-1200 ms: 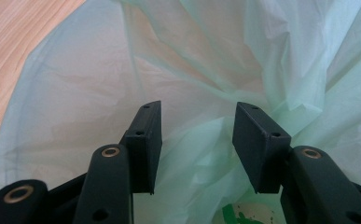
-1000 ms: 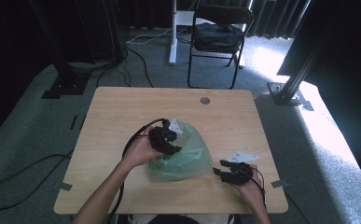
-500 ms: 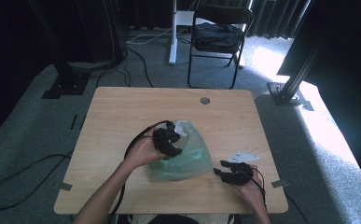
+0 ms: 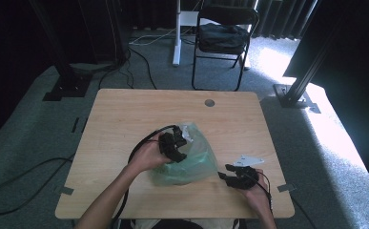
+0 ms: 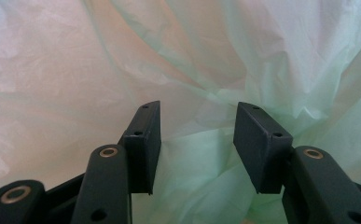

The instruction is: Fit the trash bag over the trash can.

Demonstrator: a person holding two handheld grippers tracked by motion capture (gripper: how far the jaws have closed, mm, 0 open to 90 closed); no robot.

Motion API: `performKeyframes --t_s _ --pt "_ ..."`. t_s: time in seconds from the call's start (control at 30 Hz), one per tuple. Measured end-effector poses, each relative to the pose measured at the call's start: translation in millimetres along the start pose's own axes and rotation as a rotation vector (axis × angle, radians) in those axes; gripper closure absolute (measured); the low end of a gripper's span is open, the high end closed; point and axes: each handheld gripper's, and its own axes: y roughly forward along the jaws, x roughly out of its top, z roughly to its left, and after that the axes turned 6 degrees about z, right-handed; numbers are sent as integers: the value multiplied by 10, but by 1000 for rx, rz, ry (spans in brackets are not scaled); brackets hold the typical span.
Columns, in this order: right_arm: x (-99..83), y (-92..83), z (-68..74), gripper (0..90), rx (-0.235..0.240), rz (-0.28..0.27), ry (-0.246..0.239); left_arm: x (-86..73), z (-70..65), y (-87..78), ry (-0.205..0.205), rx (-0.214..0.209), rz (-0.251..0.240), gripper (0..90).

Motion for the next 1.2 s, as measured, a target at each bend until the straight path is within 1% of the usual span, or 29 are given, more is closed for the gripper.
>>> performKeyframes --t_s 0.17,0.3,0.4,0.6,0.7,0.8,0.93,1.0,1.03,1.07,1.13,1.2 --pt "0 2 3 503 0 1 0 10 3 11 1 -6 13 519" --pt "-1 3 3 503 1 1 0 21 12 20 1 -16 35 519" --pt "-4 7 3 503 0 2 0 28 12 28 4 -12 47 519" --pt "-4 3 3 503 0 2 0 51 6 50 14 -14 92 518" --pt "-4 2 1 503 -1 1 0 55 5 53 18 -16 101 519" --pt "-5 3 0 503 -1 1 0 63 4 66 17 -23 121 519" --pt "-5 2 0 503 -1 1 0 69 3 69 22 -29 131 519" --pt "-6 1 -3 502 -1 1 1 66 3 65 20 -25 121 519" --pt "-6 1 -3 503 -1 0 2 53 7 51 19 -24 96 515" --pt "-7 1 -4 502 -2 0 2 45 7 45 17 -24 84 514" --pt "-7 2 -5 503 -1 -1 3 41 7 39 13 -21 76 514" --pt "-8 6 -5 503 -2 1 3 32 3 21 12 -8 55 513"
